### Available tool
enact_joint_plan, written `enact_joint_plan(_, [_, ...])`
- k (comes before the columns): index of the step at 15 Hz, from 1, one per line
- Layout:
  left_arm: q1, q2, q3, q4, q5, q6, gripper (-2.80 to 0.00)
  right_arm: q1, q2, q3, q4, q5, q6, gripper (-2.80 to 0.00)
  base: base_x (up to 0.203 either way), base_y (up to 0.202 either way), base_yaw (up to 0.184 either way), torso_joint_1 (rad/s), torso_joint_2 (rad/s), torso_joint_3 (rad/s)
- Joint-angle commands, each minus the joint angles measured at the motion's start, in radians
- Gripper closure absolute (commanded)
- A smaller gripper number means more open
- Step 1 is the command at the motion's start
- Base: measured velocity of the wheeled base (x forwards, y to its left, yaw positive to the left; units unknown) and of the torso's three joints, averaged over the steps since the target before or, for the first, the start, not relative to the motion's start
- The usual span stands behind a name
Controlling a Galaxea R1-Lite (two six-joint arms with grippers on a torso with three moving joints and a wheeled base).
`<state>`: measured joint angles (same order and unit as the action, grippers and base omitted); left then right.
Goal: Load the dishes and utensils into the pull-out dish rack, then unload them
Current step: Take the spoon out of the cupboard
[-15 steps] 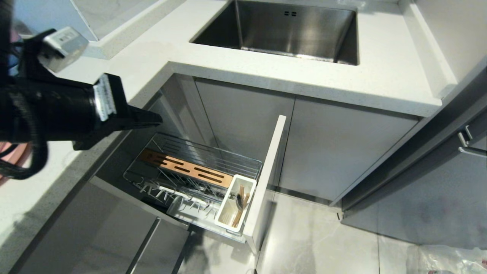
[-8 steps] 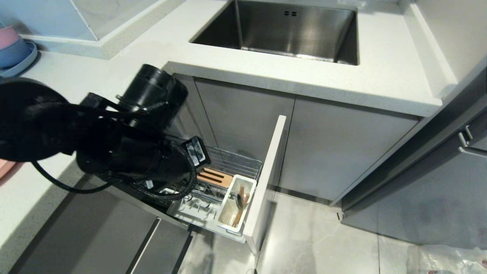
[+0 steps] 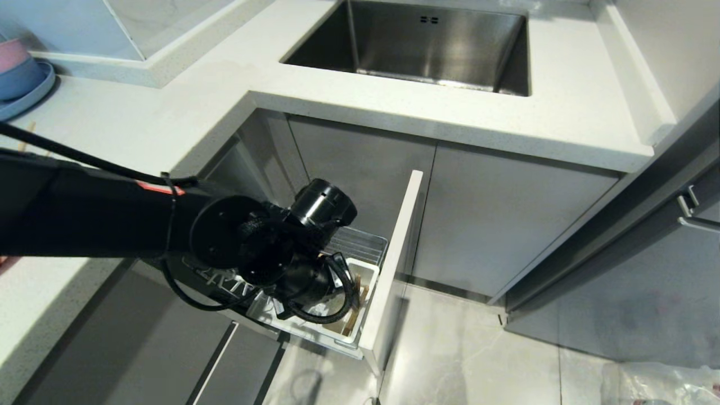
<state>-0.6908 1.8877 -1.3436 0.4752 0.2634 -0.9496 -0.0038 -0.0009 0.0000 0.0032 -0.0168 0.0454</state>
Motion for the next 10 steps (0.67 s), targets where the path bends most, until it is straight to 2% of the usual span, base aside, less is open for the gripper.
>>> enact_joint_plan(1, [0.003, 0.053, 0.000, -0.008, -0.003, -0.006, 0.00, -0.001, 0.001, 0.002, 0.000, 0.000, -0.001, 0.00, 0.000, 0.000, 0.000, 0.000, 0.00, 0.000])
enact_joint_plan(4, [0.016, 0.079, -0.006, -0.042, -0.045, -0.003, 0.00, 0.001, 0.001, 0.002, 0.000, 0.000, 0.000, 0.00, 0.000, 0.000, 0.000, 0.000, 0.00, 0.000])
enact_joint_plan(10, [0.022, 0.131, -0.057, -0.060, -0.052, -0.001, 0.00, 0.001, 0.001, 0.002, 0.000, 0.000, -0.001, 0.00, 0.000, 0.000, 0.000, 0.000, 0.00, 0.000])
